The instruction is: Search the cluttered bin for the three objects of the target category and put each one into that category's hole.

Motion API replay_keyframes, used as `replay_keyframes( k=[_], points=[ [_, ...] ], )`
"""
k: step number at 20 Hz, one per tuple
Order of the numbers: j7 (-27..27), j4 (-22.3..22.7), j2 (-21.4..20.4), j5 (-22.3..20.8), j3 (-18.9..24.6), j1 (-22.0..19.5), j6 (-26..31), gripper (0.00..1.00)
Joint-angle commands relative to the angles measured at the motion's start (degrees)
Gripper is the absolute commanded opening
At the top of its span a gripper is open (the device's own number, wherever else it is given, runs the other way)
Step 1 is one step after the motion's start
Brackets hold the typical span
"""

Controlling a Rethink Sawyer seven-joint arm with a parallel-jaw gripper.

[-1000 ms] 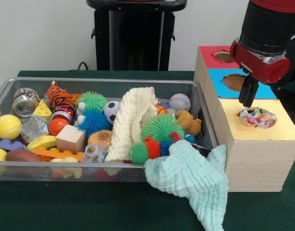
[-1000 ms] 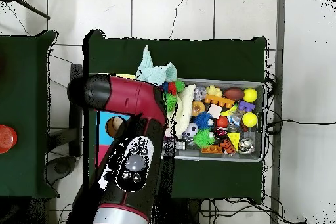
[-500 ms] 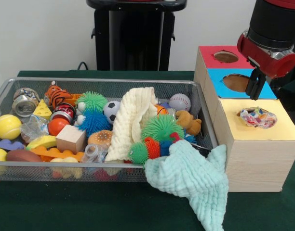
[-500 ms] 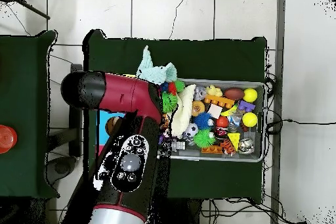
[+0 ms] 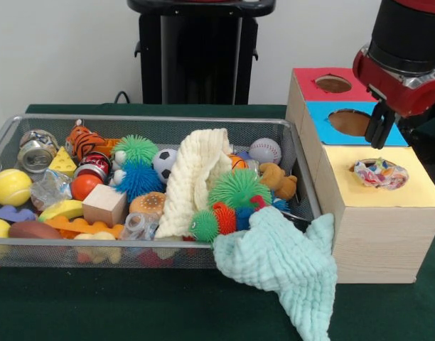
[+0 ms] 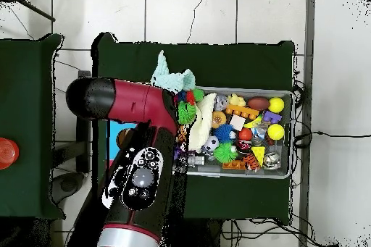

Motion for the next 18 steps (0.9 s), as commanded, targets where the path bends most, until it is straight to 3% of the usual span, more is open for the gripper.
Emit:
replay_keyframes(
  k=[1, 7, 18],
  points=[
    [10.05, 0.75, 8.57, -0.55, 3.23, 0.12, -8.21, 0.00],
    [10.07, -0.29, 10.81, -0.43, 2.62, 0.48, -10.26, 0.00],
    [8.12, 2.56, 9.87, -0.14, 2.85, 0.15, -12.81, 0.00]
  ],
)
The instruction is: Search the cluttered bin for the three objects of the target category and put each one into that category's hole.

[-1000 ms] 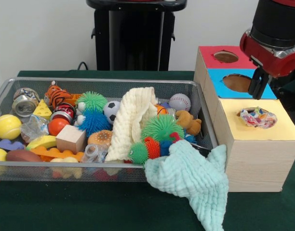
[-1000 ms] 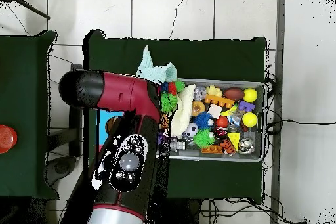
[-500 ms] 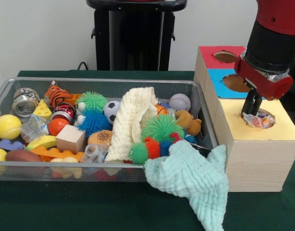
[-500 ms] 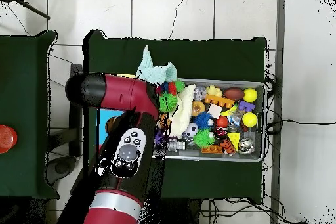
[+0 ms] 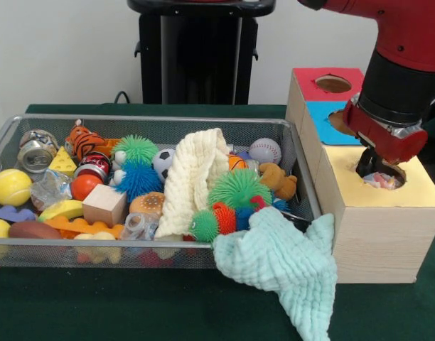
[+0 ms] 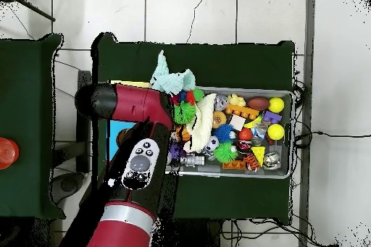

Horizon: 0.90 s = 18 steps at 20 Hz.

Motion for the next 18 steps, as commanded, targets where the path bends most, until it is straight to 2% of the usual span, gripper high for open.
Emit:
replay_keyframes(
  k=[1, 6, 8, 11, 15, 17, 18],
  points=[
    [7.91, 4.31, 3.37, -0.36, 3.24, -0.79, -4.16, 0.00],
    [7.36, 4.46, 3.97, -0.35, 3.49, -1.07, -5.42, 0.00],
    [7.12, 3.44, 5.77, -1.22, 2.81, -1.04, -6.53, 0.00],
    [3.95, 2.92, 10.10, -3.01, 4.61, -3.33, -15.61, 0.00],
    [0.85, -3.36, 18.50, -7.08, 1.14, -4.27, -22.93, 0.00],
    [-2.23, -6.34, 22.02, -9.87, 0.87, -6.08, -27.42, 0.00],
    [-4.36, -7.23, 23.01, -11.32, 2.47, -7.78, -29.42, 0.00]
  ],
)
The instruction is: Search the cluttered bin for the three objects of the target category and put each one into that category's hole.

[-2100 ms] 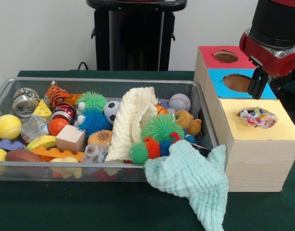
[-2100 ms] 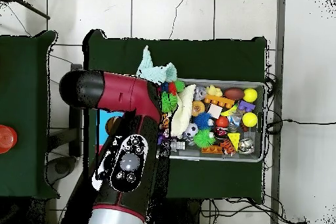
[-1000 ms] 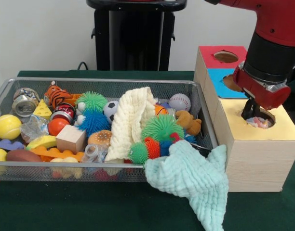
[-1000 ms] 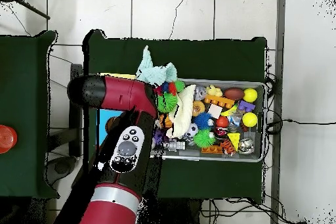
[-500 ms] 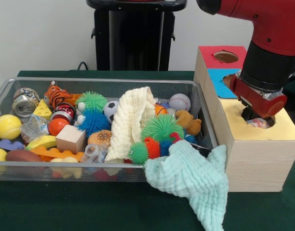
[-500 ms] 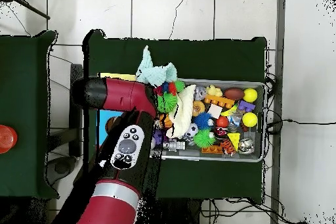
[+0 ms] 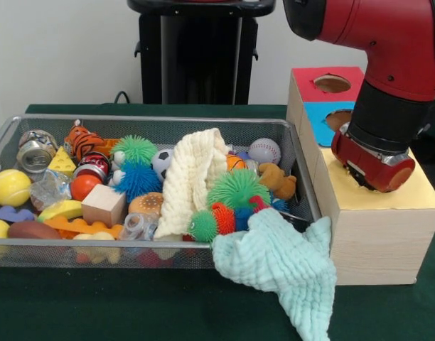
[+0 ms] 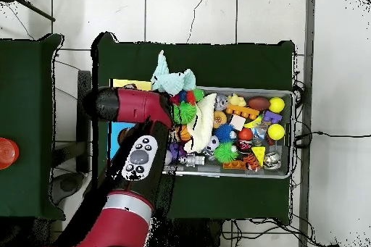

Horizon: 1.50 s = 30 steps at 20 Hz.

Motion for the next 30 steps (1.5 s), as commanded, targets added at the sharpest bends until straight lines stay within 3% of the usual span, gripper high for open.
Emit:
replay_keyframes(
  k=[1, 6, 9, 13, 18, 24, 30],
  points=[
    [-6.57, -5.82, 19.52, -10.60, 5.70, -10.18, -23.65, 0.00],
    [-4.48, -9.07, 22.81, -14.42, 6.73, -11.73, -27.06, 0.00],
    [-5.51, -8.60, 22.18, -16.68, 10.39, -14.14, -27.53, 0.00],
    [-6.17, -7.92, 20.73, -19.36, 12.19, -15.22, -26.18, 0.00],
    [-5.83, -3.97, 15.49, -20.45, 14.43, -16.39, -21.33, 0.00],
    [-7.36, 2.52, 6.75, -18.57, 18.73, -19.07, -10.25, 0.00],
    [-3.24, 5.64, -0.14, -17.03, 18.21, -18.12, -0.83, 0.00]
  ],
)
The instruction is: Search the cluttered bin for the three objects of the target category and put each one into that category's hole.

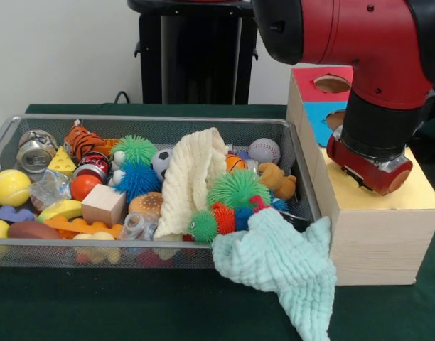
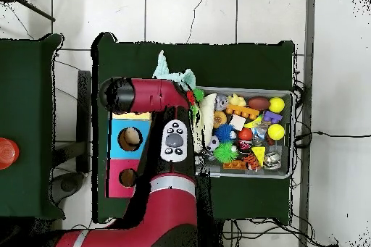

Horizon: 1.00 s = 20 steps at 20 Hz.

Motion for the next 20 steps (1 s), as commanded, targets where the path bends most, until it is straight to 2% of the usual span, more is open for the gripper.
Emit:
replay_keyframes(
  k=[1, 4, 9, 12, 20],
  points=[
    [-1.74, 5.98, 3.93, -3.60, 0.93, -6.35, -6.84, 0.00],
    [0.39, 4.99, 1.89, -3.95, -1.18, -3.86, -1.88, 0.00],
    [4.48, 4.06, -1.57, -1.31, -2.56, -0.63, 8.27, 0.00],
    [6.16, 4.26, -3.53, 0.22, -2.48, 0.52, 11.75, 0.00],
    [8.99, 4.05, -6.83, 1.24, -2.96, 2.73, 16.36, 0.00]
  ],
)
